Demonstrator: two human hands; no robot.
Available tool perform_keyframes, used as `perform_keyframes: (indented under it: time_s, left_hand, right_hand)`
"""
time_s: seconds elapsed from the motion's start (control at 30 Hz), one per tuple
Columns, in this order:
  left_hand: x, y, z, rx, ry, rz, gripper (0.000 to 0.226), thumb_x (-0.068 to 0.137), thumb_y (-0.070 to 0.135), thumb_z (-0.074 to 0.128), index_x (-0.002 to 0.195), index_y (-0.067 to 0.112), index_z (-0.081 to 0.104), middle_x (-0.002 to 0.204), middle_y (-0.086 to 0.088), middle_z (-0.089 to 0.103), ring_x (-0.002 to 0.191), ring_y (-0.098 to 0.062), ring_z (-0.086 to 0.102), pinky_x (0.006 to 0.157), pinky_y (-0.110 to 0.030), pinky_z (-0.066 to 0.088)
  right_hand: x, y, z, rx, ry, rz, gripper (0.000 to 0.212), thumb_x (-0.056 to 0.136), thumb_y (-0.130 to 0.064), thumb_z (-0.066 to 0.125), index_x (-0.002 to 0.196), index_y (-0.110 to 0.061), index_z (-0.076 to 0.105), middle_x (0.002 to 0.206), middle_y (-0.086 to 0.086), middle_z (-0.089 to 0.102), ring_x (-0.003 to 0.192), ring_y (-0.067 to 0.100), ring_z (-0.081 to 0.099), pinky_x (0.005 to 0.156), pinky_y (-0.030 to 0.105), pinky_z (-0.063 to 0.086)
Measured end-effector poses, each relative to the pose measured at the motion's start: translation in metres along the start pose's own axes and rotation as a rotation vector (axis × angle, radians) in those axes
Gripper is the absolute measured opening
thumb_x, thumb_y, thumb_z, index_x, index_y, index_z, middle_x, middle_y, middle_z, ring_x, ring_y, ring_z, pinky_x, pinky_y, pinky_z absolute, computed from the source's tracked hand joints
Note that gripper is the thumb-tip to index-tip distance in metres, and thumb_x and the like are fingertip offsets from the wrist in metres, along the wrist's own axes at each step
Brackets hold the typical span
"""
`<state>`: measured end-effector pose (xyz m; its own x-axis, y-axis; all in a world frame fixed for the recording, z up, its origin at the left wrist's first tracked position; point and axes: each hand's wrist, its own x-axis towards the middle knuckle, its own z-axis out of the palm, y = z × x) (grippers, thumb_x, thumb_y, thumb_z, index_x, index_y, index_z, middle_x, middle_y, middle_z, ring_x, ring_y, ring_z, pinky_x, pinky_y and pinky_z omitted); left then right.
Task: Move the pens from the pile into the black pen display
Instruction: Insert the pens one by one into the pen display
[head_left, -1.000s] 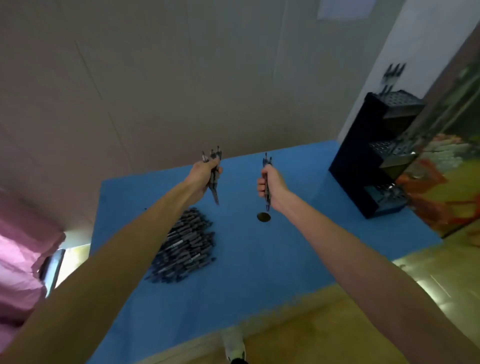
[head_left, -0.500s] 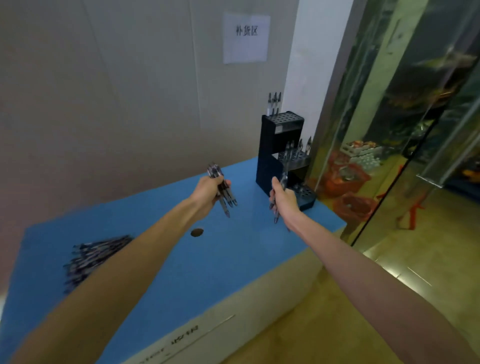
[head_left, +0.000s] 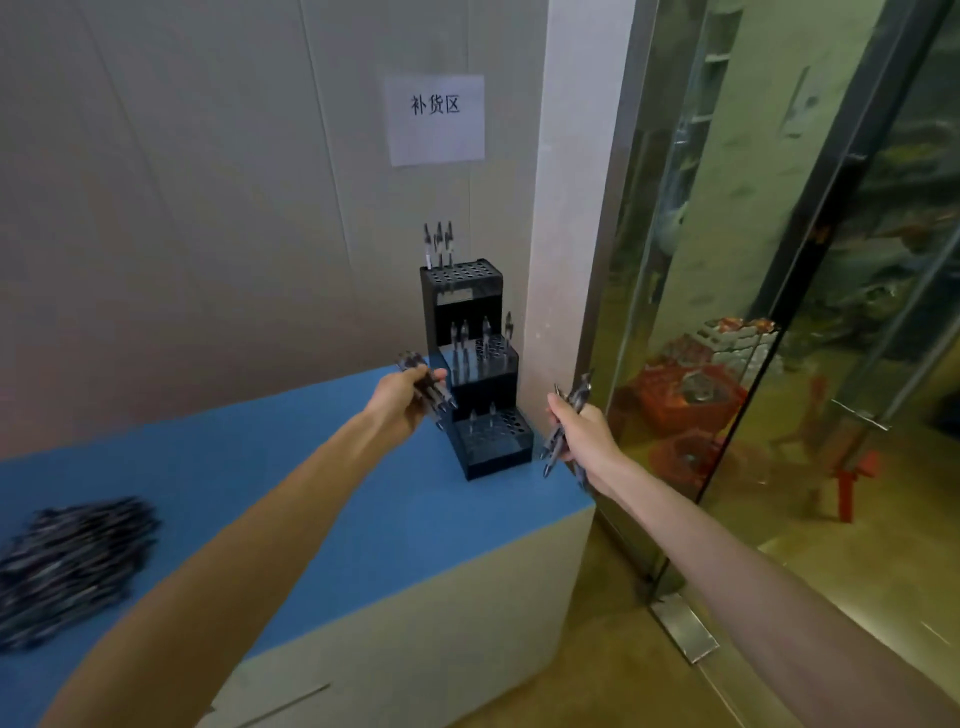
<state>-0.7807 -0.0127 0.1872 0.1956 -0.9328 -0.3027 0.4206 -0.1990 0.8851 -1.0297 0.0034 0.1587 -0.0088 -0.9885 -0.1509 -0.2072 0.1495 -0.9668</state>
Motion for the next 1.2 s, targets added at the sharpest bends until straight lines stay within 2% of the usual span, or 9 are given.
perform_keyframes:
  time_s: [0.13,0.33,0.47,0.63,0.73,0.83,0.93,1.03,1.2]
  left_hand:
    - [-0.003,0.001,0.029,0.172,-0.039,0.063,0.018,0.109,0.008,0.04,0.109,-0.005,0.052,0.098,-0.016,0.071,0.075,-0.018,0.072,0.055,-0.025,0.057]
    - [0.018,-0.006,0.052,0.481,-0.009,0.204,0.018,0.11,0.014,0.041,0.109,0.0,0.053,0.108,-0.017,0.075,0.085,-0.023,0.076,0.077,-0.036,0.061]
    - [0.041,-0.017,0.056,0.649,0.034,0.321,0.017,0.11,0.022,0.042,0.121,0.009,0.045,0.105,-0.001,0.077,0.092,-0.02,0.072,0.074,-0.036,0.054]
    - [0.067,-0.016,0.056,0.823,0.117,0.41,0.018,0.11,0.023,0.042,0.12,0.009,0.047,0.102,0.008,0.073,0.075,0.004,0.066,0.079,-0.034,0.055]
    - [0.083,-0.021,0.049,0.934,0.097,0.451,0.018,0.11,0.024,0.042,0.119,0.009,0.047,0.104,0.009,0.072,0.09,-0.015,0.071,0.081,-0.042,0.057]
    - [0.096,-0.029,0.047,0.997,0.092,0.466,0.017,0.11,0.026,0.041,0.119,0.013,0.047,0.109,0.006,0.072,0.097,-0.026,0.069,0.09,-0.053,0.054]
    - [0.098,-0.039,0.055,1.009,0.105,0.464,0.019,0.109,0.028,0.041,0.121,0.015,0.046,0.113,0.007,0.071,0.1,-0.023,0.069,0.09,-0.053,0.054]
    - [0.102,-0.049,0.061,1.042,0.128,0.475,0.021,0.108,0.03,0.042,0.119,0.012,0.047,0.111,0.012,0.071,0.097,-0.012,0.069,0.087,-0.048,0.055]
    - [0.103,-0.062,0.065,0.983,0.159,0.446,0.017,0.109,0.025,0.042,0.118,0.011,0.047,0.112,0.009,0.072,0.1,-0.012,0.069,0.092,-0.046,0.055]
  right_hand:
    - [0.03,0.001,-0.026,0.017,0.007,0.024,0.034,0.106,-0.034,0.049,0.08,-0.013,0.053,0.07,0.006,0.05,0.065,0.021,0.054,0.055,0.027,0.041]
    - [0.071,0.0,-0.045,-0.015,0.093,-0.079,0.041,0.106,-0.044,0.046,0.078,-0.015,0.051,0.063,0.002,0.047,0.054,0.015,0.051,0.052,0.023,0.04]
    - [0.107,0.005,-0.053,-0.171,0.021,-0.197,0.044,0.102,-0.047,0.052,0.073,-0.012,0.052,0.059,0.006,0.055,0.041,0.008,0.055,0.047,0.02,0.047]
    - [0.152,0.006,-0.054,-0.278,-0.103,-0.189,0.041,0.092,-0.043,0.07,0.074,-0.012,0.049,0.061,0.007,0.052,0.054,0.017,0.056,0.057,0.024,0.047]
    - [0.18,0.021,-0.046,-0.344,-0.175,-0.221,0.047,0.086,-0.048,0.075,0.071,-0.009,0.053,0.064,0.022,0.063,0.054,0.028,0.066,0.06,0.038,0.057]
    - [0.204,0.032,-0.036,-0.302,-0.198,-0.261,0.05,0.084,-0.047,0.077,0.068,-0.005,0.055,0.058,0.013,0.064,0.049,0.018,0.066,0.056,0.034,0.057]
    - [0.226,0.044,-0.024,-0.274,-0.24,-0.246,0.063,0.076,-0.069,0.073,0.066,-0.01,0.056,0.06,0.015,0.065,0.055,0.03,0.067,0.062,0.048,0.059]
    - [0.243,0.056,-0.013,-0.261,-0.268,-0.261,0.073,0.067,-0.086,0.065,0.061,-0.015,0.049,0.052,0.007,0.052,0.05,0.035,0.055,0.052,0.041,0.047]
    - [0.258,0.07,-0.001,-0.312,-0.319,-0.311,0.057,0.077,-0.058,0.08,0.057,-0.012,0.053,0.048,0.002,0.05,0.043,0.014,0.046,0.046,0.031,0.037]
